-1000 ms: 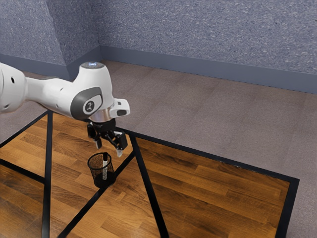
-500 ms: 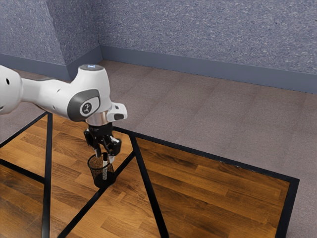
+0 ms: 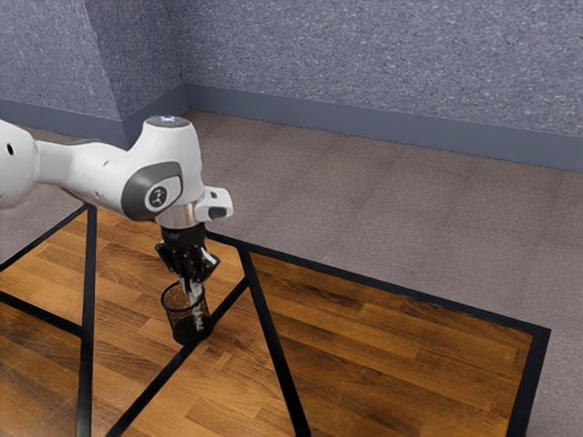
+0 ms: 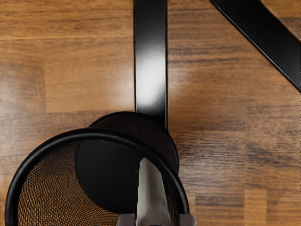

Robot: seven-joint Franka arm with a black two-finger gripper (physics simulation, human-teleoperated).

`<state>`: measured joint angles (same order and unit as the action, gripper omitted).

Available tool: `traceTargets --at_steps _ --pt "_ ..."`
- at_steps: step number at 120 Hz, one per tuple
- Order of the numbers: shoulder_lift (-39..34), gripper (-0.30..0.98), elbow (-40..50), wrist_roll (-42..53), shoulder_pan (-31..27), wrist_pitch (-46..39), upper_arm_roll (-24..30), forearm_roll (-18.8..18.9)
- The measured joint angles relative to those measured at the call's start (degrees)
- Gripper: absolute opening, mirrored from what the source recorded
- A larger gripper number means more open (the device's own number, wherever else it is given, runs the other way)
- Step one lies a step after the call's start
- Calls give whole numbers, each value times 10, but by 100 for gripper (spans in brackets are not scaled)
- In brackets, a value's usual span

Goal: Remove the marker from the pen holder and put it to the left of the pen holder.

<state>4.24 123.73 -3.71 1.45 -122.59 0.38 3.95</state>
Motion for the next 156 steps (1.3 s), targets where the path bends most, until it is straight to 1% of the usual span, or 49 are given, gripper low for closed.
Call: traceTargets --at_steps 16,24,28,38,43,48,52,57,65,70,82,94,111,126,128,144,151,156 --pt "-25 -9 -3 -6 2 10 -1 8" --pt "-38 -9 -25 -8 5 30 -4 13" --pt "-42 -10 -42 -9 3 46 -2 16" --pt "-42 -10 -94 -11 34 104 -33 24" --pt "-36 -10 -124 -11 28 138 -27 27" --pt "-26 -10 -150 -11 36 172 -35 31" --pt "-11 -10 -173 -11 46 201 -48 37" --pt "26 -10 -210 -11 52 240 -71 44" --pt "101 -10 -271 -10 15 303 -96 56" --pt "137 -10 -305 -9 5 341 -107 62" --pt "218 -10 -364 -6 -1 415 -120 76" --pt "304 -10 -419 -3 -6 472 -133 80" --pt "375 -10 -458 2 -23 524 -135 80" --pt "401 -10 -464 8 -27 547 -134 78" --pt "402 -8 -465 9 -27 549 -134 78" --pt "405 22 -473 16 -33 561 -134 68" --pt "401 33 -482 18 -34 564 -137 48" --pt "377 39 -486 20 -34 559 -138 30"
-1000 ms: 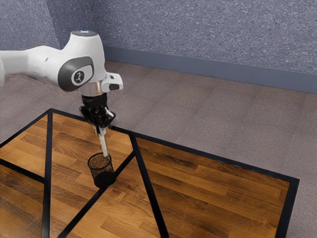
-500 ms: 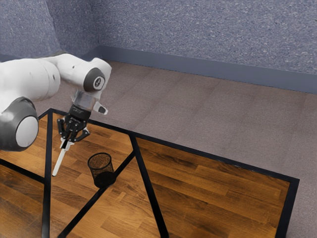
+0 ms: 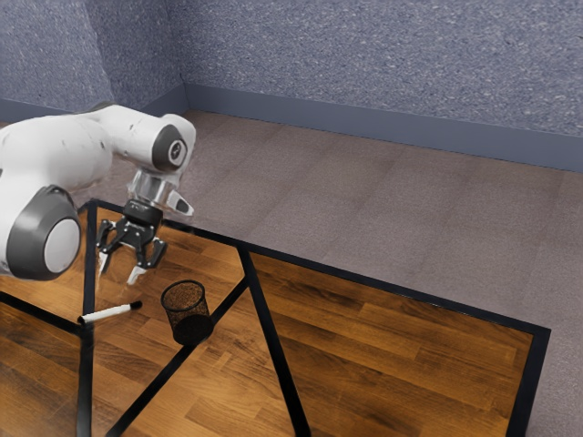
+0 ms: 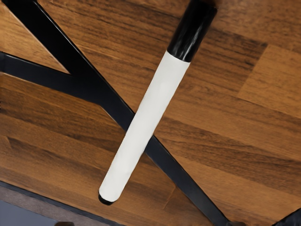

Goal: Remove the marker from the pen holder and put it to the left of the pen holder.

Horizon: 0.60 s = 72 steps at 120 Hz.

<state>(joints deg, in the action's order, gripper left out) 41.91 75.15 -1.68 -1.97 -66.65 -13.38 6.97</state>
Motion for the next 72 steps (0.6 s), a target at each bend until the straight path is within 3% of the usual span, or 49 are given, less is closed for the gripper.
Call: traceTargets --at_steps 16,33,72 --pt "-154 53 8 3 3 -25 38 -36" --pt "-322 61 81 -7 37 -76 79 -26" --pt "-351 67 130 -16 47 -190 83 -40"
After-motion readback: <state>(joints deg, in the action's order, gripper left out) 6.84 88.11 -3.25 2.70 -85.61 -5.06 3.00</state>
